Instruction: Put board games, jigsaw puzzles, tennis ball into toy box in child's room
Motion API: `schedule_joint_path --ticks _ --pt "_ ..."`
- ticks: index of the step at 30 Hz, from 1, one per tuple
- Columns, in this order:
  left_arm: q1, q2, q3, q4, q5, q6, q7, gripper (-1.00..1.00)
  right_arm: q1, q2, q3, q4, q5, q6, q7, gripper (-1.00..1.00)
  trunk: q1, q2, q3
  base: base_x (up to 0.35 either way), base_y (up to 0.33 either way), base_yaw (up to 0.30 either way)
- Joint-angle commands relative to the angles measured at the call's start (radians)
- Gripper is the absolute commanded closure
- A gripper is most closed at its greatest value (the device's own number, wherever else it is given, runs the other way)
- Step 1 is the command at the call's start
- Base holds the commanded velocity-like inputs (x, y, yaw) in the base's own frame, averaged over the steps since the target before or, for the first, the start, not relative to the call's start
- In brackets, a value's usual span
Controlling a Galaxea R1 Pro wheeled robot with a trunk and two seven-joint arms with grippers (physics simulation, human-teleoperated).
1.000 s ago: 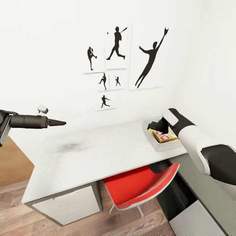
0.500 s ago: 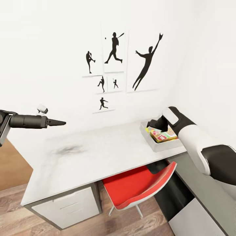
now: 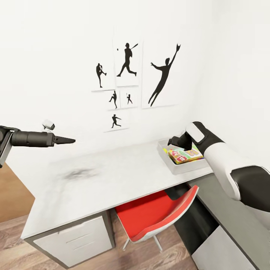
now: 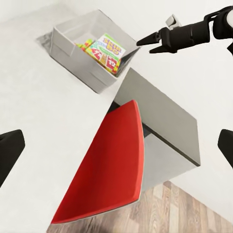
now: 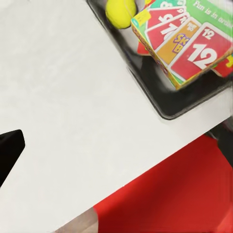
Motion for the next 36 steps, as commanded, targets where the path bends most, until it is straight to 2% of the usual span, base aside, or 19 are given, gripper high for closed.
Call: schedule_joint_path --ticks 1,13,20,36 --pt "-0.001 0.002 -0.003 0.0 0.006 0.011 0.0 -1.0 -0.001 -0.001 0.007 -0.001 -0.011 0.002 -0.007 -1.0 0.001 -0.002 -0.001 -0.134 0.068 -0.065" --pt "-0.001 0.002 -0.005 0.0 0.004 0.011 0.001 -1.0 -0.001 -0.001 0.005 0.0 -0.011 0.004 -0.007 -1.0 0.001 -0.002 0.008 -0.208 0.147 -0.057" --pt "-0.001 0.002 -0.005 0.0 0.004 0.011 0.001 -1.0 -0.001 -0.001 0.004 0.0 -0.013 0.004 -0.007 -1.0 0.001 -0.002 0.01 -0.04 0.06 -0.256" --pt "-0.001 0.002 -0.005 0.002 0.004 0.011 0.001 -1.0 -0.001 -0.001 0.004 0.0 -0.013 0.004 -0.007 -1.0 0.001 -0.002 0.02 -0.157 0.245 -0.279"
